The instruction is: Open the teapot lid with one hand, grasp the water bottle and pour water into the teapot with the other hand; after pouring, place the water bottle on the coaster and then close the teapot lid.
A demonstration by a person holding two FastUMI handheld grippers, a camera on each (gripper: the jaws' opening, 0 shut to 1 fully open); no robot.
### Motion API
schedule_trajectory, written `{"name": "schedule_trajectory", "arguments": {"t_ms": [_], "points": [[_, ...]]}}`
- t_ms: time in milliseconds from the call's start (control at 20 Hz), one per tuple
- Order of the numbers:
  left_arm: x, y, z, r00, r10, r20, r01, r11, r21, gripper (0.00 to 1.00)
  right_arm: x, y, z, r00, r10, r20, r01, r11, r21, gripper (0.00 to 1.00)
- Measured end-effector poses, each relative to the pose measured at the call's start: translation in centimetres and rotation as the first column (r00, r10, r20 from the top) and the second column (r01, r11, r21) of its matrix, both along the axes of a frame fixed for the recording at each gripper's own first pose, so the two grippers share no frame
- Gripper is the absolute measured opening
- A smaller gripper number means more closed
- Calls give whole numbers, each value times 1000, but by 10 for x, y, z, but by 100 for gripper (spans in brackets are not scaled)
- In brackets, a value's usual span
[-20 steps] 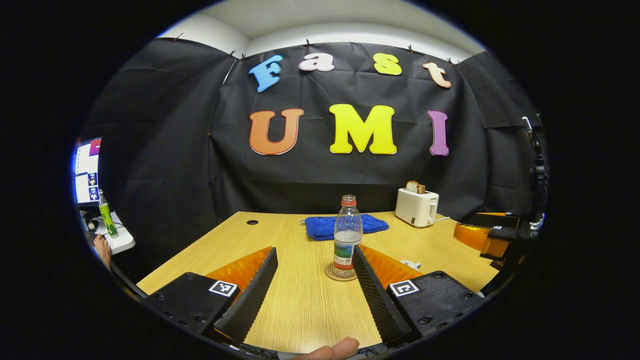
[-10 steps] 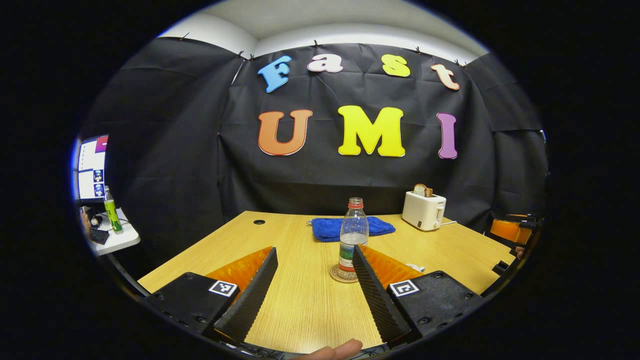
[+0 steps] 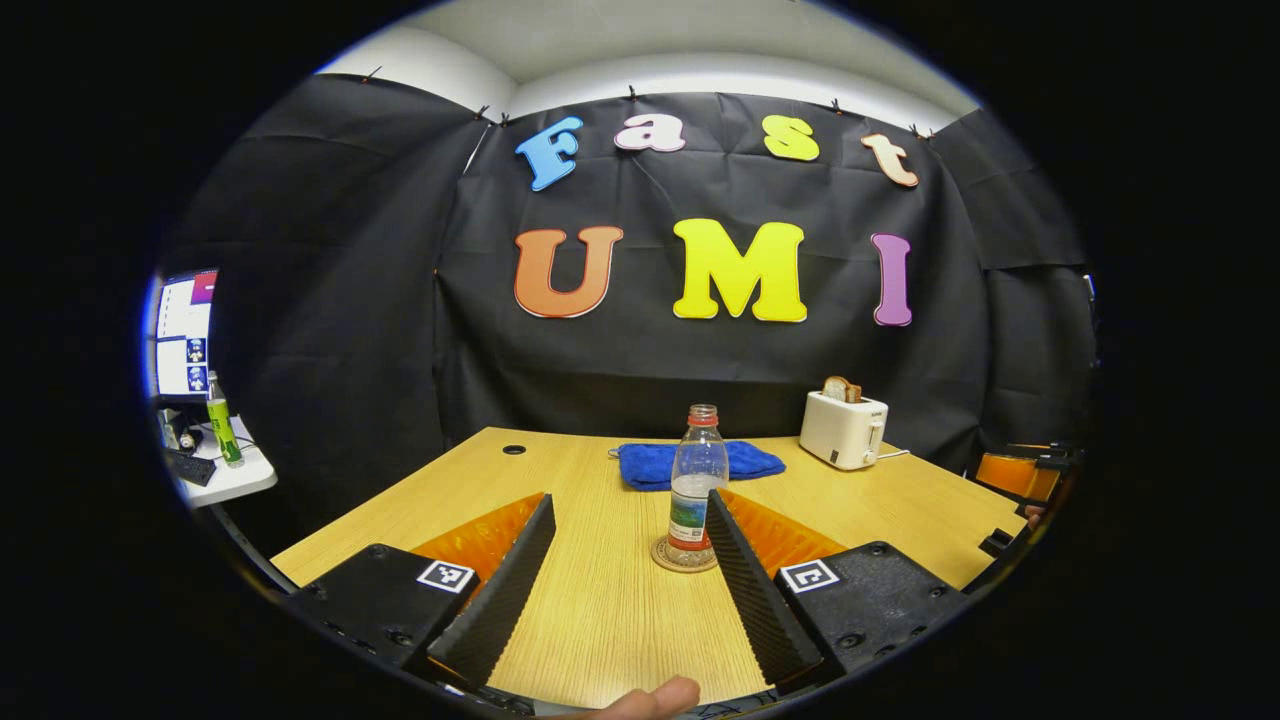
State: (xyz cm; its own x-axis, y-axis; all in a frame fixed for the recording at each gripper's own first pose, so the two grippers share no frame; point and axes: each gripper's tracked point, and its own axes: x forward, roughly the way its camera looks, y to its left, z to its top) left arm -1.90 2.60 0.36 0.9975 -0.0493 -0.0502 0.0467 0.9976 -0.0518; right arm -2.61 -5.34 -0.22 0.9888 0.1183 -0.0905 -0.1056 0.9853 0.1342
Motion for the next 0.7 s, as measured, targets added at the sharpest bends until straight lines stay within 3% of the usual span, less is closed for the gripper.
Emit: {"name": "schedule_trajectory", "arguments": {"t_ms": [250, 350, 400, 650, 700], "points": [[0, -1, -2, 1000, -1, -14, 1, 1000, -6, 95, -5, 2, 0, 1000, 14, -4, -14, 1000, 4, 92], [2, 1, -4, 1000, 8, -18, -8, 1000, 10, 95, -8, 2, -1, 1000, 18, -4, -18, 1000, -6, 96], [1, 2, -3, 1000, 11, -18, -11, 1000, 12, 95, -8, 2, -2, 1000, 18, -3, -18, 1000, -8, 92], [-2, 1, 3, 1000, 6, -3, -6, 1000, 2, 95, -5, 5, -3, 1000, 14, -6, -15, 1000, -28, 99], [-3, 0, 3, 1000, 5, -2, -5, 1000, 2, 95, -3, 5, -2, 1000, 11, -4, -12, 1000, -27, 92]]}}
